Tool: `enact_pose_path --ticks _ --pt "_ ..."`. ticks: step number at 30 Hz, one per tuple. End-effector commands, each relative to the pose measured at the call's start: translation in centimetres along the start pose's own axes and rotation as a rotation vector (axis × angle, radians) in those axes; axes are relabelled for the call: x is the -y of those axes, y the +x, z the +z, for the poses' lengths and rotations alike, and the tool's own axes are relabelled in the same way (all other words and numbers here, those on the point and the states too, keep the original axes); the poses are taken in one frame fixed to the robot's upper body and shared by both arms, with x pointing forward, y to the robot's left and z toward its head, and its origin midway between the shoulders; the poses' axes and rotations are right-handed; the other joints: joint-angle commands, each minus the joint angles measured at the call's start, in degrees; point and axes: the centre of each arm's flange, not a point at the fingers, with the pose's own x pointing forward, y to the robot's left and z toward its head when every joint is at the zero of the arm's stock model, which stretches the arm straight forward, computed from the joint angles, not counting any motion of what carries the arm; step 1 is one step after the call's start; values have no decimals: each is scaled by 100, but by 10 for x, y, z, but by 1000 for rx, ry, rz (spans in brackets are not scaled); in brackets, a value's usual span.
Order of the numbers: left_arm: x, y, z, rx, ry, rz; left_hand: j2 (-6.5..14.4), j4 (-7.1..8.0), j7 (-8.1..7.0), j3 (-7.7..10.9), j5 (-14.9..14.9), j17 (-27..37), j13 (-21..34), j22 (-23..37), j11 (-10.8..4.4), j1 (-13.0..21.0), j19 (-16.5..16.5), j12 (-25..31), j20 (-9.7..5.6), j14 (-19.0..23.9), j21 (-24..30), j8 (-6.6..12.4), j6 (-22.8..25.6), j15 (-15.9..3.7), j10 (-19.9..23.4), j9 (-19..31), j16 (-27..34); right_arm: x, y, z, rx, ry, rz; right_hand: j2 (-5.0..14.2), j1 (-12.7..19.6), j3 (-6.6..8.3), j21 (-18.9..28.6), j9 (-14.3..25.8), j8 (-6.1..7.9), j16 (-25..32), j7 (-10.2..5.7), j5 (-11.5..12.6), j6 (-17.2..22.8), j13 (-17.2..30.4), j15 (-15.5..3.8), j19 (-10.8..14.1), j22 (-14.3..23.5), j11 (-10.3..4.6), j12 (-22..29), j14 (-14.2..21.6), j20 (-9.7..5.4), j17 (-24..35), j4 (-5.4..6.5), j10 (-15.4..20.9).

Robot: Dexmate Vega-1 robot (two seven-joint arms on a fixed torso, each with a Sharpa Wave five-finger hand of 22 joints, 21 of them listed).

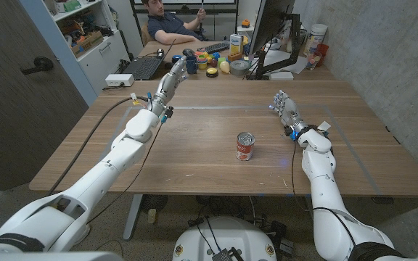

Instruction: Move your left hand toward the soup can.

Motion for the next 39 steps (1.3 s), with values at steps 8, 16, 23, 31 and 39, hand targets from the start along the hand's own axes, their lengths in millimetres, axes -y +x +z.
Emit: enact_pose_path --ticks 8,16,23,31,39 --pt "32 27 83 213 317 -195 -142 -319 -1 17 98 21 22 1 -50 411 -27 -38 183 -157 -154 4 -62 -30 -123 29 -42 -2 -6 2 10 0 9 593 27 32 -55 8 28 11 9 26 6 28 -13 -317 24 16 31 -127 -341 8 -4 21" --pt "52 36 108 294 445 -297 -245 -614 -6 -32 172 30 31 8 -58 813 90 -70 758 -416 -350 -16 -128 3 -366 48 -97 -2 -8 4 14 -5 7 592 28 39 -72 8 29 6 16 25 20 27 -13 -293 25 26 33 -112 -341 7 -5 37" --pt "73 48 122 342 516 -399 -233 -656 -7 -40 186 32 34 9 -64 889 -1 -64 758 -512 -442 -24 -157 43 -428 51 -109 -2 -8 4 17 -4 9 590 28 42 -85 7 28 1 13 25 26 27 -17 -277 25 20 35 -103 -339 6 -5 52" --pt "100 56 130 425 568 -507 -215 -682 -7 -40 196 33 37 11 -72 941 -37 -51 756 -530 -493 -23 -166 37 -440 54 -100 -3 -7 3 21 3 8 589 27 47 -104 7 24 -3 7 25 27 27 -15 -267 25 21 29 -92 -342 6 -5 46" --pt "132 59 127 448 578 -645 -185 -727 -5 -30 214 33 39 11 -69 1033 -23 -39 726 -535 -533 -9 -150 52 -451 60 -83 -3 -7 2 30 10 7 587 26 48 -118 7 26 -9 9 24 37 26 -16 -259 25 20 27 -89 -342 6 -5 50"
